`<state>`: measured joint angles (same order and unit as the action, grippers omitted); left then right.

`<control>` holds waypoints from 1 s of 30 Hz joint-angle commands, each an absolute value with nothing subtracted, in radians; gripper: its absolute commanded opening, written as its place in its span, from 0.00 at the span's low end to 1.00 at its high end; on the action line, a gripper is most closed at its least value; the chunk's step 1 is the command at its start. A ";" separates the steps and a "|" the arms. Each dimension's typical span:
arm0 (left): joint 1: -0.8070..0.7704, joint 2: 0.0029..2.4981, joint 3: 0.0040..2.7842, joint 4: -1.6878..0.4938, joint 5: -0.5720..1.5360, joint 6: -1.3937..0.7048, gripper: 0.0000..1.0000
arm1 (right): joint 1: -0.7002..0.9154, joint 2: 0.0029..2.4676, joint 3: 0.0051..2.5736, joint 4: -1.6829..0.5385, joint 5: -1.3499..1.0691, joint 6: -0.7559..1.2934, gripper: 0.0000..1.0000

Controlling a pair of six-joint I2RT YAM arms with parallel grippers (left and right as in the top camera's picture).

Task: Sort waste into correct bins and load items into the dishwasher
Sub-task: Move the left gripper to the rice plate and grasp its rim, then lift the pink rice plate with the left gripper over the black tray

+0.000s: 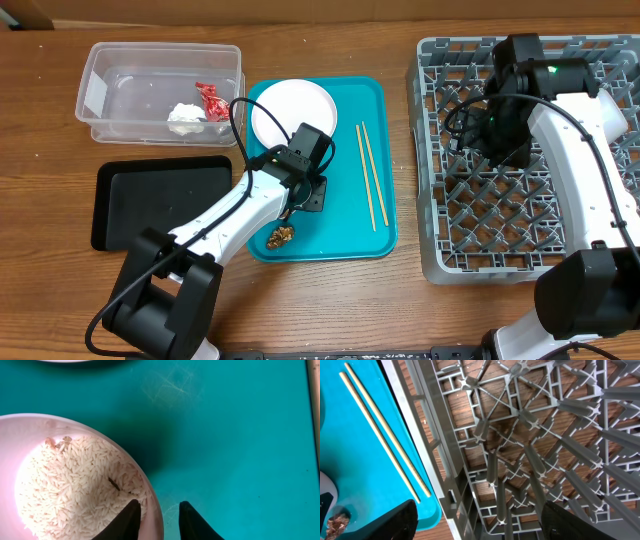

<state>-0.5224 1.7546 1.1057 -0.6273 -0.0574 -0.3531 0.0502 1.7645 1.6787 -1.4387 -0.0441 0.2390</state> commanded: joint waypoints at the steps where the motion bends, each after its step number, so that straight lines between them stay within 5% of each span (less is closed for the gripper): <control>1: -0.530 1.763 1.106 -0.624 -0.074 -0.344 0.24 | 0.050 1.750 1.675 -1.436 -0.039 0.236 0.81; 8: -0.532 1.763 1.106 -0.627 -0.086 -0.344 0.04 | 0.050 1.750 1.675 -1.435 -0.039 0.236 0.81; 21: -0.532 1.751 1.136 -0.662 -0.116 -0.344 0.04 | 0.050 1.750 1.675 -1.435 -0.038 0.236 0.81; 30: -0.530 1.746 1.325 -0.906 -0.157 -0.344 0.04 | 0.050 1.750 1.675 -1.435 -0.038 0.236 0.81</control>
<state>-0.5243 1.7546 1.2423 -0.8581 -0.1230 -0.3416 0.0505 1.7645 1.6787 -1.4380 -0.0441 0.2386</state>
